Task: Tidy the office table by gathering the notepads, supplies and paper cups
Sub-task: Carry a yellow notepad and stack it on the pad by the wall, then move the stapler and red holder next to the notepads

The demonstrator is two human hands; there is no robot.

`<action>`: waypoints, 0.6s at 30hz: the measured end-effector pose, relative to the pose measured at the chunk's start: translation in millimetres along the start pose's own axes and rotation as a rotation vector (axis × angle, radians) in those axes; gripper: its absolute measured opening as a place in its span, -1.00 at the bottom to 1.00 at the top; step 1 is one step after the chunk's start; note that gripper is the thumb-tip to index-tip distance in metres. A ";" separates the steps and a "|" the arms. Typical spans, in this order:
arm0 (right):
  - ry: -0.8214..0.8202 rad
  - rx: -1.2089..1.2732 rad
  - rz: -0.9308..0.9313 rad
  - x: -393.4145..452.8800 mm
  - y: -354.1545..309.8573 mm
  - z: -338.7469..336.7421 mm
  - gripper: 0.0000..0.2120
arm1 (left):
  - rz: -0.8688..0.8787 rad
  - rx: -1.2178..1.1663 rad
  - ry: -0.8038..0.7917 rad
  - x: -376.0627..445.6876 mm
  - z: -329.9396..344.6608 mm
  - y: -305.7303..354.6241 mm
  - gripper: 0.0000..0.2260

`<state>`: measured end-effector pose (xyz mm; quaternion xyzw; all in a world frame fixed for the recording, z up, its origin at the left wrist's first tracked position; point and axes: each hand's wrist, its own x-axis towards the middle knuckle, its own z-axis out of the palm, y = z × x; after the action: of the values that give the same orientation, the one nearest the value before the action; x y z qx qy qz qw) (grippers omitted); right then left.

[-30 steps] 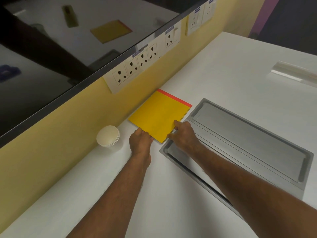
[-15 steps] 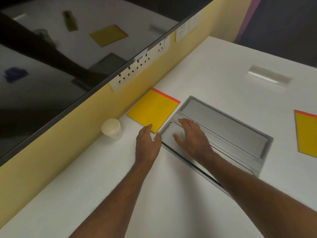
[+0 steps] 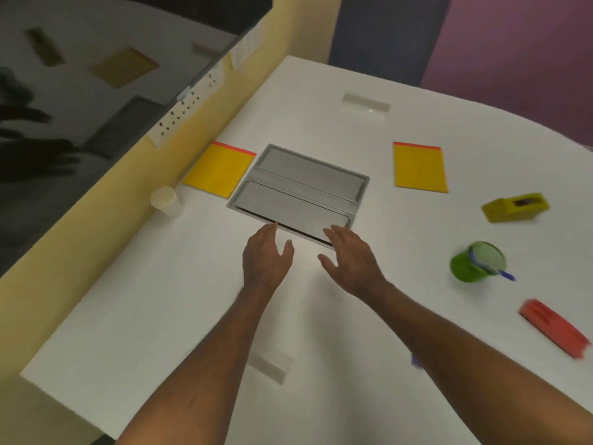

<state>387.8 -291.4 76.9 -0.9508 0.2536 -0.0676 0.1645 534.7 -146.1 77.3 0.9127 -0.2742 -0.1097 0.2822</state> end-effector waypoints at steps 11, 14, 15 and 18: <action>-0.019 0.028 0.138 -226.0 60.4 -77.1 -0.43 | 0.180 0.150 -0.050 -214.1 29.2 112.1 -0.50; -0.008 0.063 0.167 -283.9 89.7 -94.8 -0.43 | 0.220 0.183 -0.061 -270.8 50.2 144.6 -0.50; 0.001 0.076 0.175 -303.3 100.4 -100.5 -0.43 | 0.234 0.187 -0.063 -288.8 57.8 155.9 -0.51; 0.030 0.058 0.190 -360.9 135.7 -113.8 -0.43 | 0.291 0.182 -0.066 -340.6 81.9 193.1 -0.58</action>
<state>-9.9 -252.0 120.1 -0.9162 0.3430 -0.0733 0.1937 139.7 -125.1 137.0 0.8811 -0.4215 -0.0722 0.2020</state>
